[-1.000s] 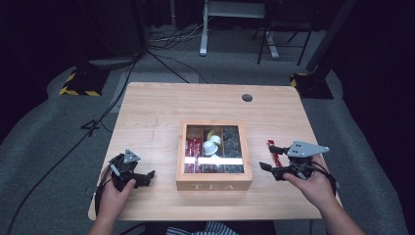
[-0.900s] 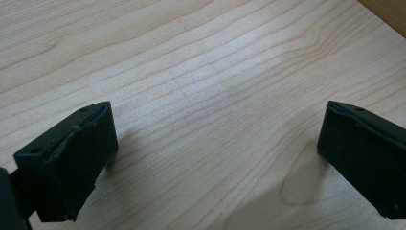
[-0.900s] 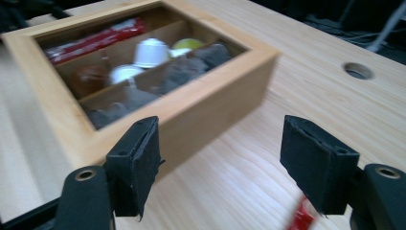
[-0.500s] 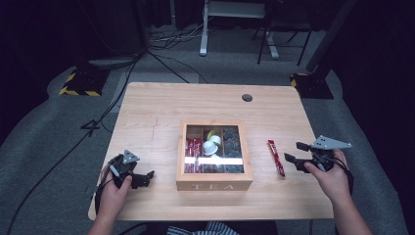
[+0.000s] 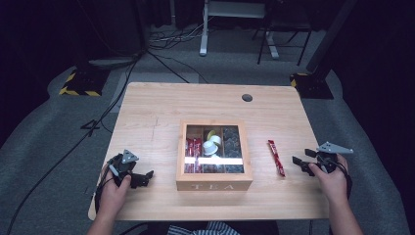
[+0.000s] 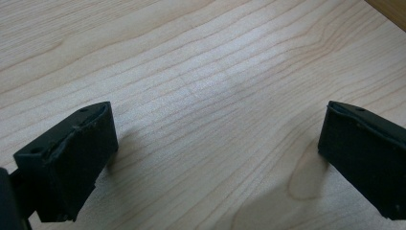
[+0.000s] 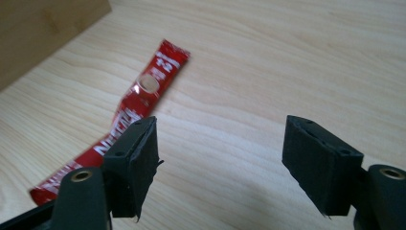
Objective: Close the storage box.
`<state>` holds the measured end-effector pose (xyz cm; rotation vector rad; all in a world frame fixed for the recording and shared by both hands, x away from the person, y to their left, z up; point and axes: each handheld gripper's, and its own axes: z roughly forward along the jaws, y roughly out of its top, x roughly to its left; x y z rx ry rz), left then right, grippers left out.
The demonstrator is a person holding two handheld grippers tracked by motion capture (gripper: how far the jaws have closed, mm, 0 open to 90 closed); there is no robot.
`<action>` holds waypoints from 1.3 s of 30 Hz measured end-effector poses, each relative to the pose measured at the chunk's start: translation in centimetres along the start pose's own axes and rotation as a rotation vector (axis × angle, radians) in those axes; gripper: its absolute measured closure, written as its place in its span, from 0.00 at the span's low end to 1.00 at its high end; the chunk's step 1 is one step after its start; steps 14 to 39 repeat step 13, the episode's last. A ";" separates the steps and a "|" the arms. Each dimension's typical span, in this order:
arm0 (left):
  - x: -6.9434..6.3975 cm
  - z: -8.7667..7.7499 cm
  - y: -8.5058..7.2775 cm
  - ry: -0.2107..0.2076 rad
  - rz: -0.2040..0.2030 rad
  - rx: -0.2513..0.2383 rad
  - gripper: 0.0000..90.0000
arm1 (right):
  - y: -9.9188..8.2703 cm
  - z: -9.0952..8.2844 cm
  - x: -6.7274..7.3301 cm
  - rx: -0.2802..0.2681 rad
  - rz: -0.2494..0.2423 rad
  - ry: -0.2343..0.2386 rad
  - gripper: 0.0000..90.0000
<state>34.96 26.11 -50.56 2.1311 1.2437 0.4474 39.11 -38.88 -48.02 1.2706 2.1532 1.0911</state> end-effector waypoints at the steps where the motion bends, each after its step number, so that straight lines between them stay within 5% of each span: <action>1: 0.0 0.0 0.0 0.000 0.000 0.000 0.00 | -0.4 0.2 -0.2 0.008 0.001 -0.005 0.32; 11: 0.0 0.0 0.0 0.000 -0.001 -0.001 0.00 | -2.1 0.8 -0.9 0.050 0.014 -0.038 0.31; 39: 0.0 0.0 0.0 0.004 -0.003 -0.002 0.00 | -2.2 0.8 -0.8 0.064 0.004 -0.046 0.30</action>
